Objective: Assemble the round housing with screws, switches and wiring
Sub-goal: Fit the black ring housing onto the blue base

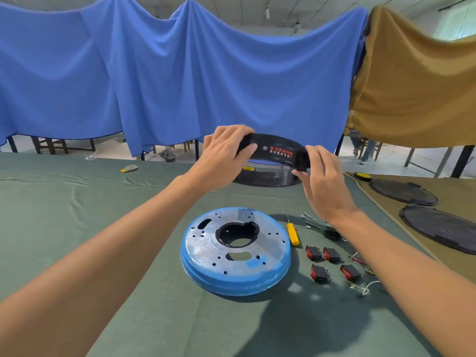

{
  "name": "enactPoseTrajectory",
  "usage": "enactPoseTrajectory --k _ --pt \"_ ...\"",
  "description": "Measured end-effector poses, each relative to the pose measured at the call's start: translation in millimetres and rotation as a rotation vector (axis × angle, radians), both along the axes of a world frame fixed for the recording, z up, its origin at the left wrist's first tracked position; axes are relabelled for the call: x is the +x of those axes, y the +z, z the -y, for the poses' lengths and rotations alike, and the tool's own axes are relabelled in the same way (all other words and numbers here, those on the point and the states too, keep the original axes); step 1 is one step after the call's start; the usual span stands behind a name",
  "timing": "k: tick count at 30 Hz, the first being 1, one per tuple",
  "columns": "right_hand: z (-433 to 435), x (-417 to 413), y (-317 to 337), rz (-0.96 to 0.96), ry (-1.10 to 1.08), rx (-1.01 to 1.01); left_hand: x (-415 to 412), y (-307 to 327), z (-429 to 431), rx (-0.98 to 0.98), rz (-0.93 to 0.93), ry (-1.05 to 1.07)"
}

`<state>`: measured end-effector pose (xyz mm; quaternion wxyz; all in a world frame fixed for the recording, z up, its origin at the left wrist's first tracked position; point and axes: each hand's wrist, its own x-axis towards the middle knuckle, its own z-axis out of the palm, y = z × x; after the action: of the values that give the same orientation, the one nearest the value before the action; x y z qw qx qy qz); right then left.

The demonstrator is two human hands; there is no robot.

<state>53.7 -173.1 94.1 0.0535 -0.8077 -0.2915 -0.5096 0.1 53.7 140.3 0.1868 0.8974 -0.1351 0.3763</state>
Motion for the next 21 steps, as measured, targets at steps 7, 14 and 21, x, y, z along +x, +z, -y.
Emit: enactPoseTrajectory --k 7,14,21 --pt "1.7 3.2 5.7 -0.402 0.127 0.435 2.3 -25.7 -28.3 -0.438 -0.263 0.190" --pt "4.6 3.8 13.0 -0.670 0.134 0.618 5.7 -40.6 -49.9 -0.855 -0.401 0.034" --pt "1.5 -3.5 -0.5 -1.106 0.287 0.818 4.4 -49.8 -49.4 -0.903 -0.479 0.061"
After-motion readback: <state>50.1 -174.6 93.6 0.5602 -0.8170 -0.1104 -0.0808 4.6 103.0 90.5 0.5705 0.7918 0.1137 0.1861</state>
